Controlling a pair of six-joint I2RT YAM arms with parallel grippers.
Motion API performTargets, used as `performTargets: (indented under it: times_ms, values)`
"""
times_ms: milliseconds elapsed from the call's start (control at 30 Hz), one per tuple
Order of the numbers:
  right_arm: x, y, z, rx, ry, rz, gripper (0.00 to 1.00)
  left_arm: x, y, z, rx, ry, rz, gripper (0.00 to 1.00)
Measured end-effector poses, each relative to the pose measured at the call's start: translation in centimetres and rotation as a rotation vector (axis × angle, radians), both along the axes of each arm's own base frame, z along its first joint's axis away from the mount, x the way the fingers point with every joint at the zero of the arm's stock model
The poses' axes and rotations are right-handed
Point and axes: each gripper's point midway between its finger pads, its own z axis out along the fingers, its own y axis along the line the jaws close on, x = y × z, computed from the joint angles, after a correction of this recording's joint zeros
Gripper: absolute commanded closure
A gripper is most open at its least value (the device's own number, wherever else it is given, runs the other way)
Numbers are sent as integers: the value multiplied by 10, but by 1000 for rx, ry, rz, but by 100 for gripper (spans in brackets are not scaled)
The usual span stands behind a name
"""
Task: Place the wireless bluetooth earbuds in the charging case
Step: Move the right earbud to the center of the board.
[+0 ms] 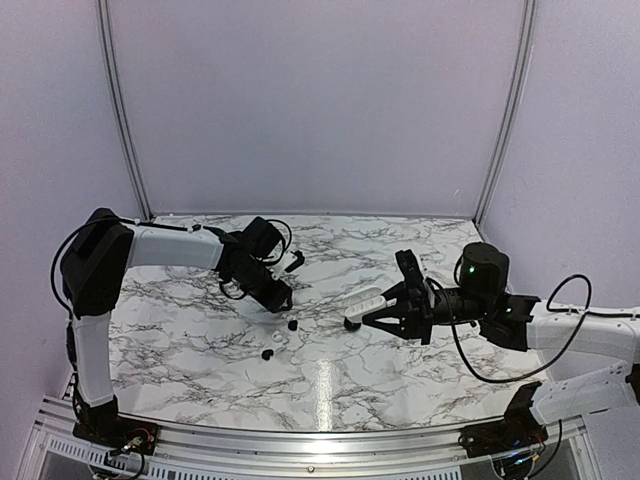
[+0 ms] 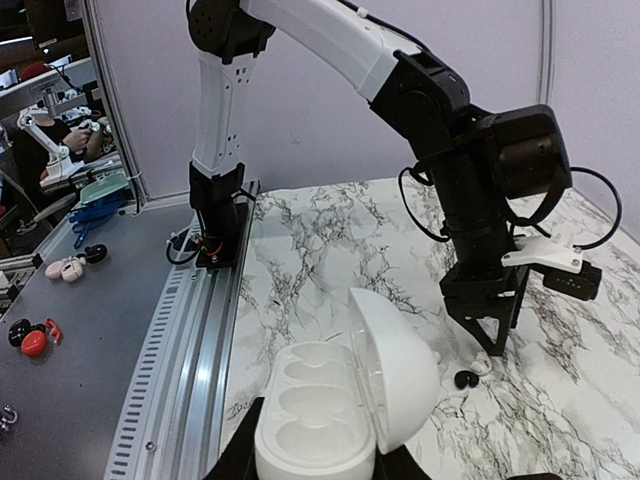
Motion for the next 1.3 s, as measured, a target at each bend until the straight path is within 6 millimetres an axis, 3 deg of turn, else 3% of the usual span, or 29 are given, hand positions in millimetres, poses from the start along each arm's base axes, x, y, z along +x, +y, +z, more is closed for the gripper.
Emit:
performTargets:
  times_ms: [300,533,700,1033,1300]
  values:
    - [-15,0,-1,5,-42,35,100,-4,-13,-4,4,6,-38,50]
    - [-16,-1,0,7,-59,34,100,4,-24,-9,13,1,-54,51]
    - [-15,-1,0,5,-58,29,100,-2,-25,-13,54,-1,-68,53]
    - [-13,-1,-4,-7,-50,16,100,-11,-16,-20,157,-26,-64,62]
    - [-13,-1,-4,-8,-49,16,100,-26,8,-23,200,-15,5,67]
